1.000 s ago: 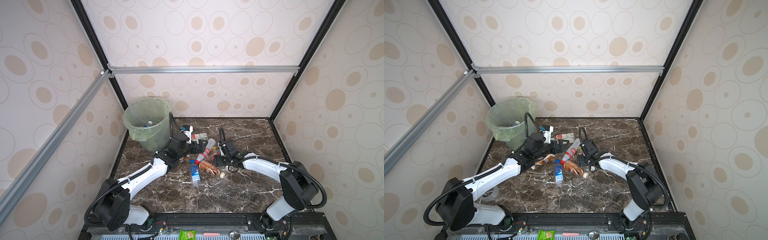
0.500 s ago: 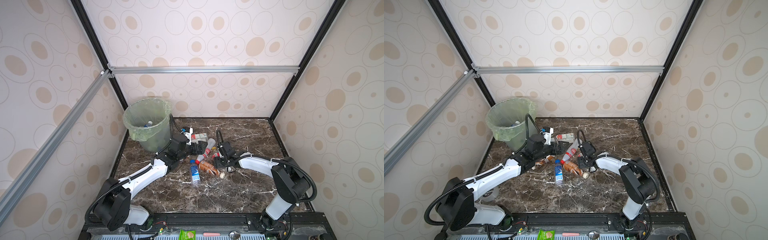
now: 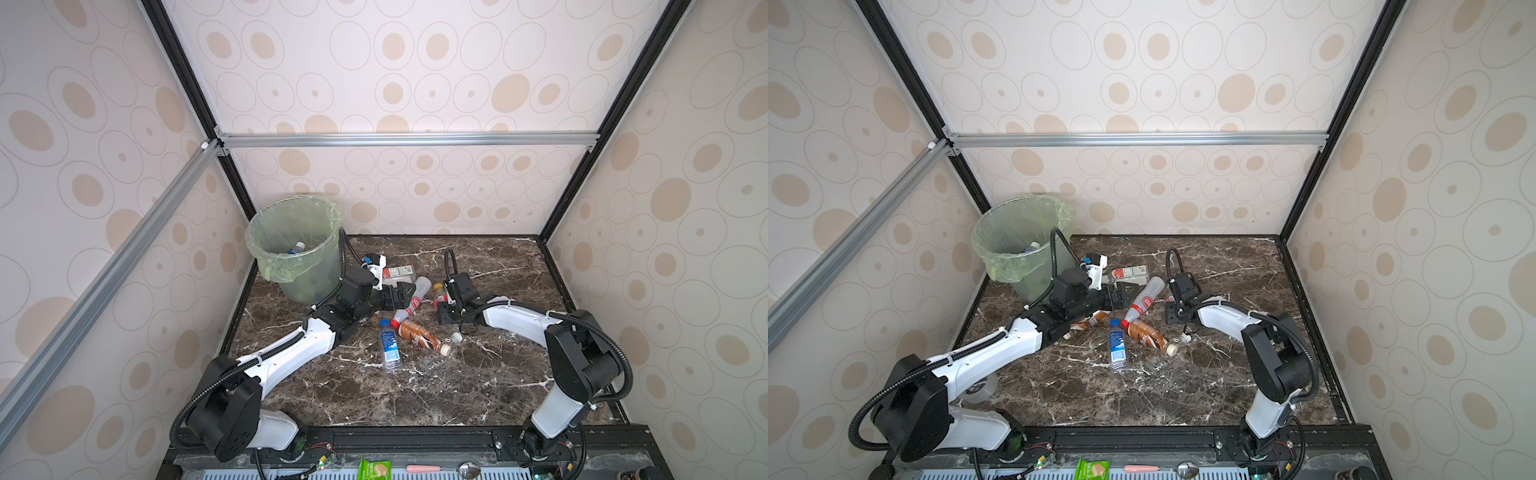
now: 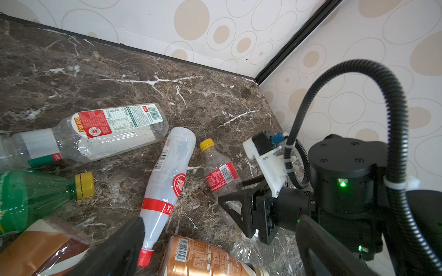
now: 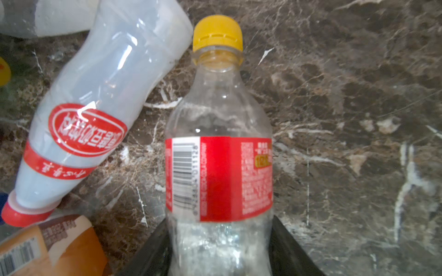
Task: Throw the plastic bottles in the bin
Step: Pick up the plastic bottle from the center of the table.
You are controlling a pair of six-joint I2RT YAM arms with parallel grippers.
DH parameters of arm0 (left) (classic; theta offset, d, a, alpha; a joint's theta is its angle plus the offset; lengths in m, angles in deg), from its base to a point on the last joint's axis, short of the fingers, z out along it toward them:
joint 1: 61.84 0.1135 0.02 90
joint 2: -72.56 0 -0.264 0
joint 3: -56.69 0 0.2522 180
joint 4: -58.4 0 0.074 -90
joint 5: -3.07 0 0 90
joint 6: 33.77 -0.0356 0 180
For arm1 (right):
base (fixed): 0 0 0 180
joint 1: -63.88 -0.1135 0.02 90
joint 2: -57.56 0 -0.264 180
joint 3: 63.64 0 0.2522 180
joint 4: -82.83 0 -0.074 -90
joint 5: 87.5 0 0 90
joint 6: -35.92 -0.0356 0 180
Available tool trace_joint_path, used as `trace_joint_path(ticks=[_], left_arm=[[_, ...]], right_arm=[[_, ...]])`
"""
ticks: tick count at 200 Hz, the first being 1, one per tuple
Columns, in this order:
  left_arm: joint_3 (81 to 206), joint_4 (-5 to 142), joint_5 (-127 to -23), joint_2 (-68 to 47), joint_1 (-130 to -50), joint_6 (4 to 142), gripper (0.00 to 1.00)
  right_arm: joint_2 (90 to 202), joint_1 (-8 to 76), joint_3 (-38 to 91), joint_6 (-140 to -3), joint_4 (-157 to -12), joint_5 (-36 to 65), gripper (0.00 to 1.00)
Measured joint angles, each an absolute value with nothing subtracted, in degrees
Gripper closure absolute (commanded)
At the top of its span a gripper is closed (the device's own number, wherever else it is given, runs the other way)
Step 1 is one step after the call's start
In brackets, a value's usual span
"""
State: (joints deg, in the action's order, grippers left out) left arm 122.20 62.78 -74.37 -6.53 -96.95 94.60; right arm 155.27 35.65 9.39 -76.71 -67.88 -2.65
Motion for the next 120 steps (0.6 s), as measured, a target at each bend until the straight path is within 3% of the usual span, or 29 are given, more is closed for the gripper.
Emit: trace_joint_path(ticks=[44, 120], left_arm=[[122.72, 63.10, -72.65, -8.85, -96.95, 94.66, 0.01], [127.31, 60.79, -66.44, -15.21, -96.95, 99.47, 0.01]], right_arm=[[153.28, 37.92, 9.58, -76.12, -67.68, -1.88, 0.45], [139.79, 36.83, 6.59, -75.53, -71.90, 5.31, 0.47]])
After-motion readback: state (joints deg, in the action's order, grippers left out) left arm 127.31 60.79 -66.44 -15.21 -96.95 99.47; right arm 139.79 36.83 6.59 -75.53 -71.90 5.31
